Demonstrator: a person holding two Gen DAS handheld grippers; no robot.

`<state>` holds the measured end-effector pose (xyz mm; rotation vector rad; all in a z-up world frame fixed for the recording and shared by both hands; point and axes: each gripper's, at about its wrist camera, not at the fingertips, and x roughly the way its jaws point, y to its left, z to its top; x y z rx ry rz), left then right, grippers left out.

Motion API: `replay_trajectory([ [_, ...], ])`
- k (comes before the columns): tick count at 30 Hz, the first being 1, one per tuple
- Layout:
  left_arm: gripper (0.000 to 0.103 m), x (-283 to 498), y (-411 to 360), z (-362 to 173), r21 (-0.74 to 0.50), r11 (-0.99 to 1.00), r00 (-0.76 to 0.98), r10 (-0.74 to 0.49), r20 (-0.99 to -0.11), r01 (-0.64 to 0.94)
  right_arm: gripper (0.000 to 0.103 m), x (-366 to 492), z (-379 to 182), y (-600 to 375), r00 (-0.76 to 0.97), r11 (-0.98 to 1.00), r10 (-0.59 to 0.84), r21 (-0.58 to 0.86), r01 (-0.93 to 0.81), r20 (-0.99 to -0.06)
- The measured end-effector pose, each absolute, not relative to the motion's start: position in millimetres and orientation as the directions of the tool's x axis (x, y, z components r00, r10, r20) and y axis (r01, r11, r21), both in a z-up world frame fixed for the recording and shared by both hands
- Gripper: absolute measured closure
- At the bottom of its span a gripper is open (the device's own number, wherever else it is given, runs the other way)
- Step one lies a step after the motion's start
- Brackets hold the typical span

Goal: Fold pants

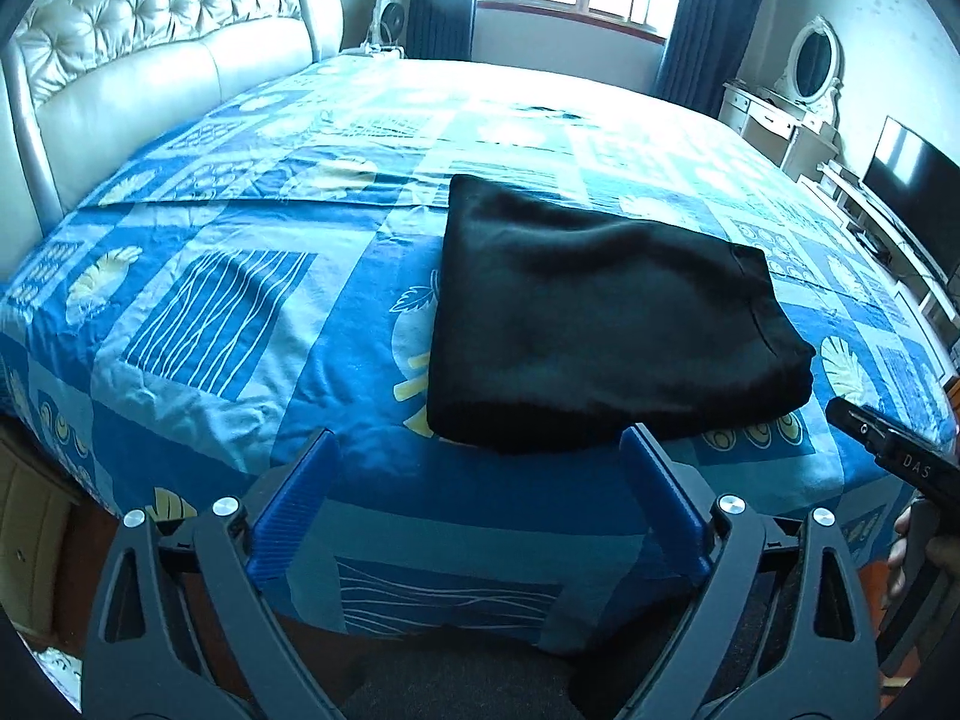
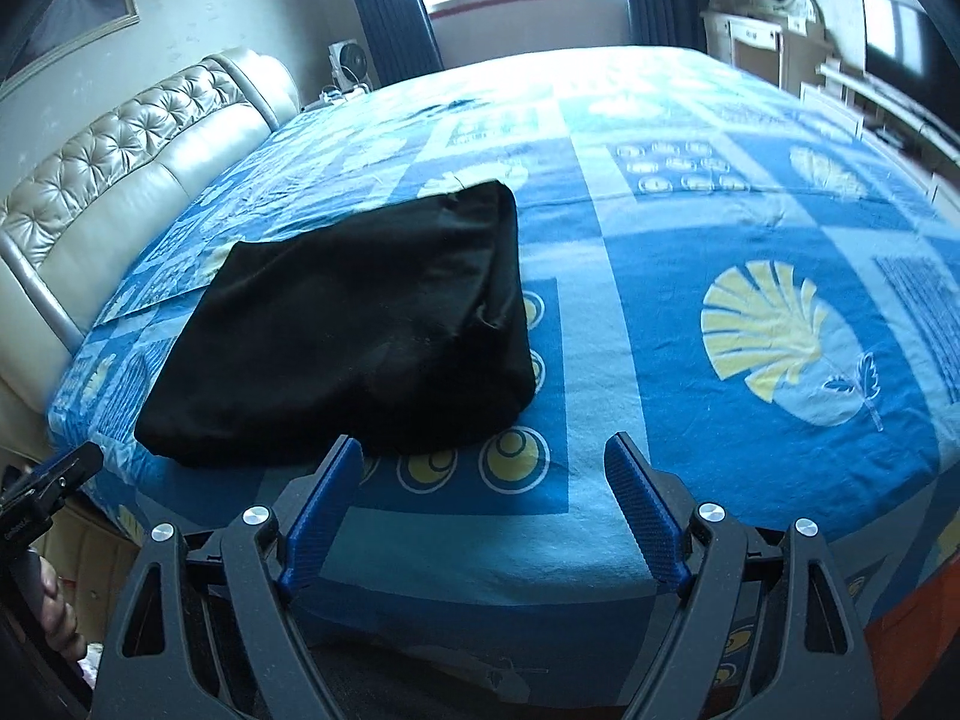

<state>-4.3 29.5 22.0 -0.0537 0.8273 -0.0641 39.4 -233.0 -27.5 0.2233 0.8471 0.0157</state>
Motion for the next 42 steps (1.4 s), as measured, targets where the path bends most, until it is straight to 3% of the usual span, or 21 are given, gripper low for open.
replay_trajectory([
  [42, 0.004, -2.2, 16.0, 21.7, -0.032, 0.999, 0.7, -0.048, -0.712, 0.036, 0.018, 37.6, -37.4, -222.6, 0.658, 0.983, 0.072, 0.165, 0.08, -0.749],
])
